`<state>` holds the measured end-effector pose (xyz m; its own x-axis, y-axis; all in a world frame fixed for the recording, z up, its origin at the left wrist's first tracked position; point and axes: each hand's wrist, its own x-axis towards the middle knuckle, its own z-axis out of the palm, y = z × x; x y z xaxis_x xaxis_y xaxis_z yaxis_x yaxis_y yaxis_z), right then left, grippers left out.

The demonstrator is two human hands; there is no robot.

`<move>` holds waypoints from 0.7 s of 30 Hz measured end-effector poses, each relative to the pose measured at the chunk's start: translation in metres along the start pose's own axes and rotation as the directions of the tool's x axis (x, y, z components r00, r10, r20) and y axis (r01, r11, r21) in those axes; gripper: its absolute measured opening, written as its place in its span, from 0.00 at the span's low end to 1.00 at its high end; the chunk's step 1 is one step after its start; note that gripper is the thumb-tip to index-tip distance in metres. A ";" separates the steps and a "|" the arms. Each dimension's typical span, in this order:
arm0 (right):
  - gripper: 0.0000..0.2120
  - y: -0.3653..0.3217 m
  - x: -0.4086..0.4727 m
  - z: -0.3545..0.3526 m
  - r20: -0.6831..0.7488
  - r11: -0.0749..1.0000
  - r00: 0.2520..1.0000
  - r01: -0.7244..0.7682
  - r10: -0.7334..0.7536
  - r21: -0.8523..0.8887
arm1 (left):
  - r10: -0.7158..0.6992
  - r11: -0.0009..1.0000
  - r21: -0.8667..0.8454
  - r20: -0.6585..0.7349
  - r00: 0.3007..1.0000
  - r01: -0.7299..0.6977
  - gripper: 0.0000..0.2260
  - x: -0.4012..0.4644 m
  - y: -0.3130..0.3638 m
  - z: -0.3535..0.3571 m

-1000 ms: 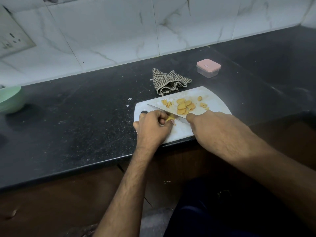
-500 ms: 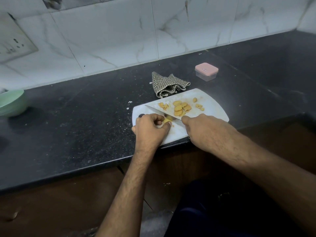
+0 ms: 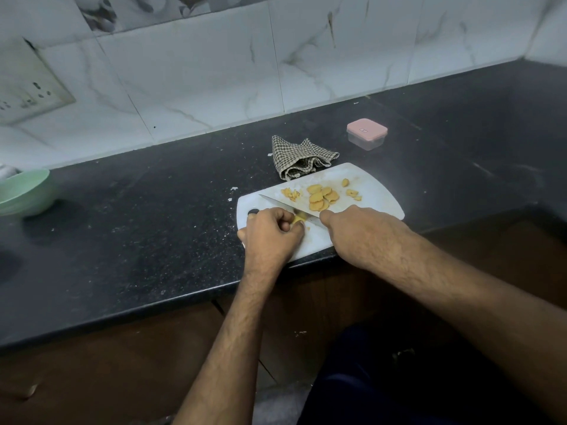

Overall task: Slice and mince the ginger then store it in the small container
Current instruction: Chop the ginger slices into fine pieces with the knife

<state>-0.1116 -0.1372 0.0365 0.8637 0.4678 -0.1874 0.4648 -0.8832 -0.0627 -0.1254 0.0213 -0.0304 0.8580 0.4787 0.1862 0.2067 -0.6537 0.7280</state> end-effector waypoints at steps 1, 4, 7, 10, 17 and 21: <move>0.17 0.002 0.002 0.001 0.007 1.000 1.000 0.003 -0.003 0.010 | -0.002 1.000 -0.004 0.003 1.000 0.002 0.07 0.000 0.000 0.000; 0.15 0.008 0.006 0.003 0.019 0.999 1.000 0.003 -0.004 0.048 | -0.005 1.000 -0.022 0.026 1.000 0.005 0.07 0.000 0.003 0.001; 0.15 0.008 0.011 0.002 0.004 0.997 1.000 0.013 -0.014 0.074 | -0.011 1.000 -0.028 0.029 1.000 0.012 0.08 0.001 0.004 -0.001; 0.15 0.007 0.014 0.004 0.001 0.996 1.000 0.008 -0.008 0.084 | -0.013 0.999 -0.032 0.020 1.000 0.013 0.07 0.000 0.002 -0.002; 0.11 0.011 0.008 0.014 -0.047 0.999 0.999 0.008 -0.005 0.053 | -0.001 0.999 -0.036 0.014 1.000 0.002 0.06 0.000 0.003 0.001; 0.07 0.012 0.005 0.016 -0.081 0.999 0.996 0.024 -0.021 0.037 | -0.004 1.000 -0.021 0.007 1.000 0.004 0.07 -0.001 0.001 0.000</move>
<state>-0.1048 -0.1465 0.0194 0.8667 0.4874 -0.1060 0.4778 -0.8723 -0.1038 -0.1264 0.0204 -0.0300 0.8605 0.4772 0.1783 0.2008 -0.6393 0.7423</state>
